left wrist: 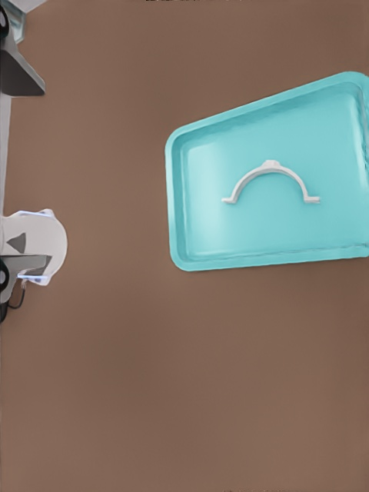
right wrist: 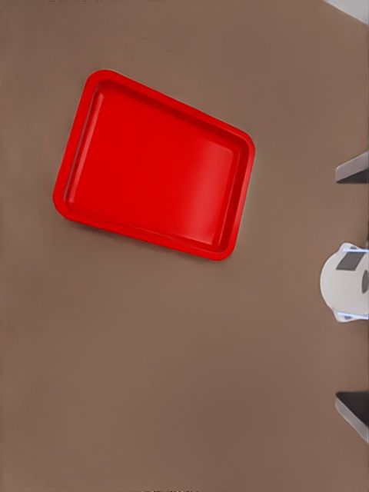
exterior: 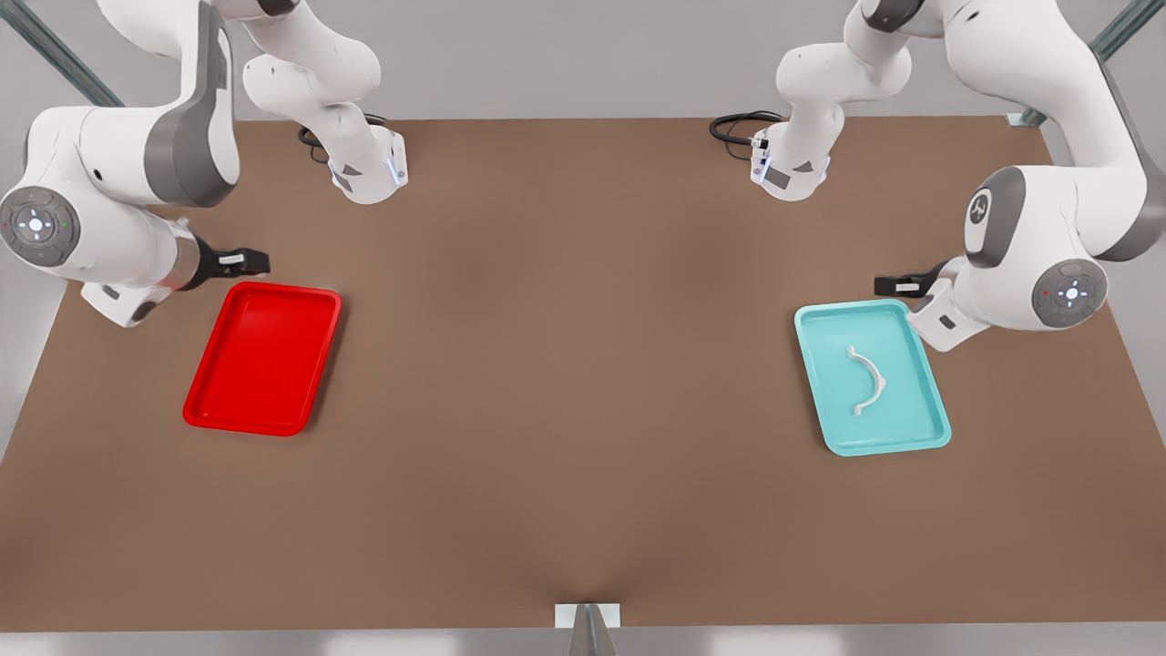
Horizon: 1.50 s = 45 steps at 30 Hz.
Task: Take the drainage pipe clamp from the left arm, pass it to the right arm, and place it in the plate on the right side
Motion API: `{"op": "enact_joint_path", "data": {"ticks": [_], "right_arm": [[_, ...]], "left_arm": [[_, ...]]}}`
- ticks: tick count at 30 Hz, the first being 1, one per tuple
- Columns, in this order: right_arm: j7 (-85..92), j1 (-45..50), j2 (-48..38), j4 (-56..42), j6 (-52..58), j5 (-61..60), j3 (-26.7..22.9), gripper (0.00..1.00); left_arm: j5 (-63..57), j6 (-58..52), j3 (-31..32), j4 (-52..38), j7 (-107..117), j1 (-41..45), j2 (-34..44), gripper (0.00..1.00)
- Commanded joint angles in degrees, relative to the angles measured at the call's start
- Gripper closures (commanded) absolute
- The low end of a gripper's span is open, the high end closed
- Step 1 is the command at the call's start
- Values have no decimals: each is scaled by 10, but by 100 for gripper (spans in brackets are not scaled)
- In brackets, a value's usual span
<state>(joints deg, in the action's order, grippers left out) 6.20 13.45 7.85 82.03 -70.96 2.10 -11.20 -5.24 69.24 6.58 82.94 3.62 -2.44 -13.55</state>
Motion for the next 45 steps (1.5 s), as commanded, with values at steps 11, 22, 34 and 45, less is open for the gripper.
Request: {"op": "enact_joint_path", "data": {"ticks": [11,22,34,45], "right_arm": [[40,0,3,4,-84,-4,-1,0],[40,0,9,4,-85,-4,0,0],[43,0,11,5,-85,-3,0,0],[43,1,12,9,-85,0,1,0]], "left_arm": [[-24,428,-20,9,-429,-52,-229,0],[-31,536,-59,150,-556,-54,-227,0],[-31,688,-65,276,-542,-51,-191,2],[-28,688,-65,282,-542,-47,-192,49]]}}
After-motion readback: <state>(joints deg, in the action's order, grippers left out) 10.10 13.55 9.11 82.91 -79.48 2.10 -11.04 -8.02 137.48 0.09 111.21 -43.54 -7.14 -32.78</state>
